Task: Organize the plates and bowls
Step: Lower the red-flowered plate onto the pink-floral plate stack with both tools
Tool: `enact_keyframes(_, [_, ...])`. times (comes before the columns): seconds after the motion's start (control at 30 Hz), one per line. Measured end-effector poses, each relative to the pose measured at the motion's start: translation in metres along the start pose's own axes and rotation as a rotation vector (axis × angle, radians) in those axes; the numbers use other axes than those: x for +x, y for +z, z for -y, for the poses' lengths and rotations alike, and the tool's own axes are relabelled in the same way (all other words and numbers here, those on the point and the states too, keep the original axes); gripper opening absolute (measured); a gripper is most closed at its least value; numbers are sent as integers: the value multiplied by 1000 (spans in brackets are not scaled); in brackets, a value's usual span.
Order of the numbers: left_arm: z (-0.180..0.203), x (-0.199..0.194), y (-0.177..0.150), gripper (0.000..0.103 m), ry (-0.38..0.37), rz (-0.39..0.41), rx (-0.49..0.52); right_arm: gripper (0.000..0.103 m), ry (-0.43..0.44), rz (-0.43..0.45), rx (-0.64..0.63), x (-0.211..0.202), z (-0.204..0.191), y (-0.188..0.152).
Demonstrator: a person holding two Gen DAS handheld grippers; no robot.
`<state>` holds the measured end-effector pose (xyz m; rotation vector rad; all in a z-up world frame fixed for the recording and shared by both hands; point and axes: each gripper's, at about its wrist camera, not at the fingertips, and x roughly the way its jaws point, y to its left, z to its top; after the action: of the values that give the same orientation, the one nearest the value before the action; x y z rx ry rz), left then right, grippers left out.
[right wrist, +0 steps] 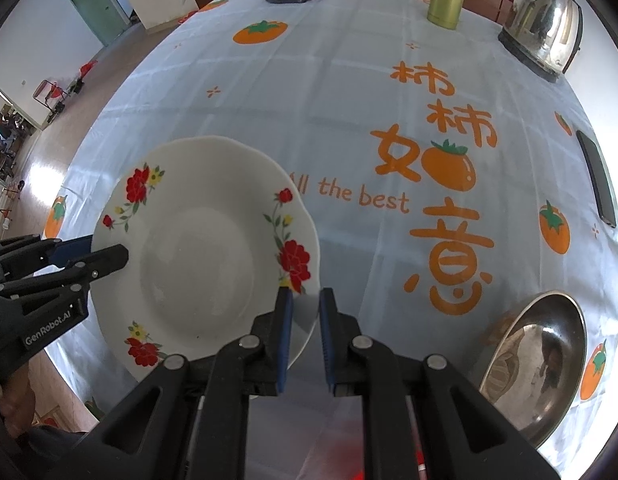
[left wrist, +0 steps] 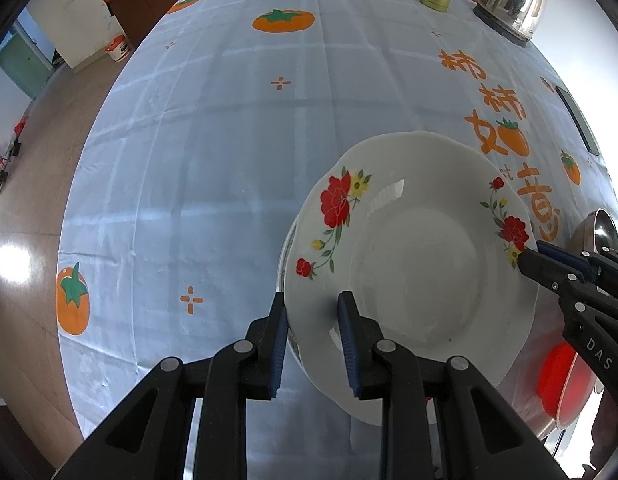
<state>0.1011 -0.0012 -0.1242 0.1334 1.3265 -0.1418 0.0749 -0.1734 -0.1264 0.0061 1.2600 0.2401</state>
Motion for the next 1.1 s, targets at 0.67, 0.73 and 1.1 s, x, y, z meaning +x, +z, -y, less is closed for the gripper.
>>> enact_keyframes(0.67, [5, 2, 0, 29, 26, 27, 35, 15, -3, 2, 1, 2, 1, -1])
enact_keyframes(0.73, [6, 2, 0, 29, 28, 29, 37, 15, -4, 3, -2, 2, 0, -1])
enact_keyframes(1.1, [6, 2, -3, 30, 33, 44, 43, 15, -11, 3, -15, 2, -1, -1])
